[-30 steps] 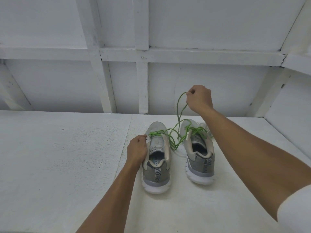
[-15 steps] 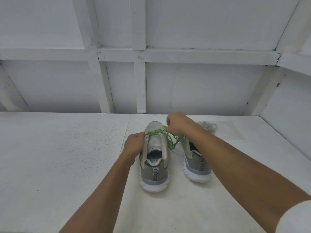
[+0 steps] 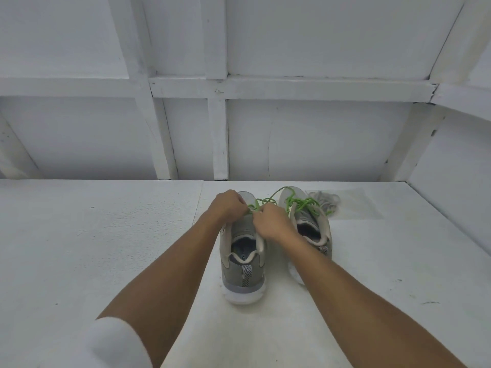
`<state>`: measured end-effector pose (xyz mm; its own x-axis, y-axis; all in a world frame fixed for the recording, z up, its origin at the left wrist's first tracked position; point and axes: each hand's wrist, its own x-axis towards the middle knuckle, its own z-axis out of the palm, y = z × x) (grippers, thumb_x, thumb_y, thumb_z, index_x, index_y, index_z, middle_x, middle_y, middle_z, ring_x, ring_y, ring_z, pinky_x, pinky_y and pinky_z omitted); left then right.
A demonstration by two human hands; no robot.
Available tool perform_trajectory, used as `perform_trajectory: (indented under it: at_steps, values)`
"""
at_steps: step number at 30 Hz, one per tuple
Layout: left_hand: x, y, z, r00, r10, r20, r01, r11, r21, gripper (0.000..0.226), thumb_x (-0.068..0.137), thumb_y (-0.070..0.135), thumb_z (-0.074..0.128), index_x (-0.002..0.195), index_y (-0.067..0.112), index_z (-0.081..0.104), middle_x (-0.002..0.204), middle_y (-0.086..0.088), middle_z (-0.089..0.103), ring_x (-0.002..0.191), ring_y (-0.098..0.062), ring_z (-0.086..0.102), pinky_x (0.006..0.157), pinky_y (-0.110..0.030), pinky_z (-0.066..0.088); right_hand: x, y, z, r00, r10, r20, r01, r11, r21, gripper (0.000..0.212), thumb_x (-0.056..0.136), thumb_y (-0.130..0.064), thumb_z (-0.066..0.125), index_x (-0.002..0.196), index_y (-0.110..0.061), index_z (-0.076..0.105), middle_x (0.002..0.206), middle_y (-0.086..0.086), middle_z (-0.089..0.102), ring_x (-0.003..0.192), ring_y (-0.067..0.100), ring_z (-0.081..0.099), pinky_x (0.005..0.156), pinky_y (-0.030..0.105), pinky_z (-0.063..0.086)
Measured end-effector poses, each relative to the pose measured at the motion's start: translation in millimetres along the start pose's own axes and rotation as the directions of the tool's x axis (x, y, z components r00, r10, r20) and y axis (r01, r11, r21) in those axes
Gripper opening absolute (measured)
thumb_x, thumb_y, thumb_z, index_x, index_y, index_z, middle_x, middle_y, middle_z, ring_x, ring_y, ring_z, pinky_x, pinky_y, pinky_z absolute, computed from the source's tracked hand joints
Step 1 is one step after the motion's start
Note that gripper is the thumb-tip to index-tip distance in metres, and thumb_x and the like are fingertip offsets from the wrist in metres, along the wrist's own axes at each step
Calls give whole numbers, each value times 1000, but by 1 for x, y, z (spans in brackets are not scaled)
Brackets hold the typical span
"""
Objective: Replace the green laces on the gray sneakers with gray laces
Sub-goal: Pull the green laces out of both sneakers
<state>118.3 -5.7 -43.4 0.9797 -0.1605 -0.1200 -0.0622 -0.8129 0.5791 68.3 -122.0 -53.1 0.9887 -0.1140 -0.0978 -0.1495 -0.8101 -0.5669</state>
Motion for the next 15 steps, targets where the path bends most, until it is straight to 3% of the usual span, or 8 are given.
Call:
perform_trajectory:
  at_steps: [2, 4, 9, 13, 15]
  values:
    - [3, 4, -1, 1000, 8, 28, -10, 997, 74, 24, 89, 23, 64, 107, 8, 72, 108, -8, 69, 91, -20, 56, 77, -27, 45, -5, 1, 4, 998, 30, -48, -27, 997, 67, 25, 99, -18, 39, 104, -2, 59, 113, 18, 62, 104, 33, 57, 73, 27, 37]
    - [7, 7, 1, 998, 10, 55, -17, 992, 129, 25, 88, 25, 65, 107, 10, 71, 108, -8, 68, 97, -22, 59, 79, -29, 47, -10, 3, 7, 994, 59, -87, -46, 987, 152, 29, 99, -16, 37, 111, -2, 59, 115, 17, 61, 99, 30, 55, 72, 27, 34]
    - [10, 4, 4, 999, 16, 37, -24, 973, 230, 25, 90, 26, 61, 107, 8, 68, 107, -9, 67, 97, -25, 61, 78, -30, 50, -12, 8, 15, 987, 124, -98, -81, 929, 360, 26, 99, -16, 33, 90, -8, 56, 86, 5, 55, 80, 21, 47, 60, 27, 31]
    - [12, -6, -15, 991, -133, 16, 133, 991, -32, 12, 90, 13, 59, 86, 1, 61, 86, -15, 65, 76, -31, 69, 66, -40, 61, -13, 10, 20, 978, 156, -140, -85, 904, 418, 27, 99, -15, 33, 79, -8, 50, 74, 2, 49, 65, 14, 43, 50, 24, 28]
    - [14, -16, -25, 972, -236, -22, 229, 961, -158, 19, 91, 4, 51, 72, 2, 52, 75, -16, 62, 76, -34, 70, 68, -47, 61, -14, 11, 20, 977, 157, -146, -80, 898, 433, 28, 100, -15, 32, 81, -6, 51, 73, 0, 48, 64, 13, 43, 50, 23, 28]
